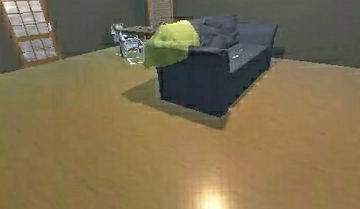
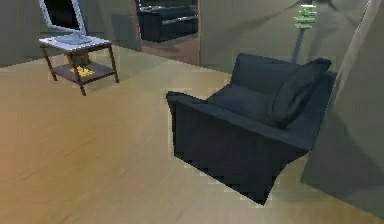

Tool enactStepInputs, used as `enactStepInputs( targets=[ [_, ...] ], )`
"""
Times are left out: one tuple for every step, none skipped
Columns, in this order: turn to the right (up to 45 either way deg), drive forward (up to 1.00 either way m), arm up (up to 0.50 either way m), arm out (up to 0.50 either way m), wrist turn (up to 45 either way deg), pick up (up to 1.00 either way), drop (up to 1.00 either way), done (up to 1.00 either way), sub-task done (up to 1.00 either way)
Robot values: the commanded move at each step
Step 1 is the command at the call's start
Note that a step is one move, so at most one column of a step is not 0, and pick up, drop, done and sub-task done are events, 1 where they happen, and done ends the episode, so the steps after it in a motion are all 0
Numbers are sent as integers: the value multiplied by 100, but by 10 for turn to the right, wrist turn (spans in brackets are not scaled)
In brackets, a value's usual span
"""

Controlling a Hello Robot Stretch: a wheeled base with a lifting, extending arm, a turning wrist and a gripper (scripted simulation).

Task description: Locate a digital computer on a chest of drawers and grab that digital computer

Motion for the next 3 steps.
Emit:
enactStepInputs(
  targets=[
    [450,0,0,0,0,0,0,0,0],
    [450,0,0,0,0,0,0,0,0],
    [0,55,0,0,0,0,0,0,0]
  ],
)
